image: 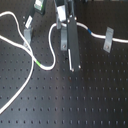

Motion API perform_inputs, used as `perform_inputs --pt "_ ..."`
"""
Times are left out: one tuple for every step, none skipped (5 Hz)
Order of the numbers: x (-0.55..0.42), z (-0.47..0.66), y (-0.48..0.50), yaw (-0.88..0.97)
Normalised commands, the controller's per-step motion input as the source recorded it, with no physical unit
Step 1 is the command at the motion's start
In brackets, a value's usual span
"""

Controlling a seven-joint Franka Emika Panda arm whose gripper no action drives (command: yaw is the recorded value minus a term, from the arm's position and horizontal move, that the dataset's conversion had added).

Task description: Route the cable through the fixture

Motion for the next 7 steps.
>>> perform_inputs --pt "-0.206 0.10 0.147 0.03" --pt "-0.066 0.00 0.011 0.16" --pt "-0.038 0.02 0.034 0.00" --pt "-0.153 0.07 0.258 0.09" --pt "-0.007 0.00 0.027 0.00" --pt "-0.003 0.01 0.015 0.00" --pt "-0.151 0.09 0.227 0.00"
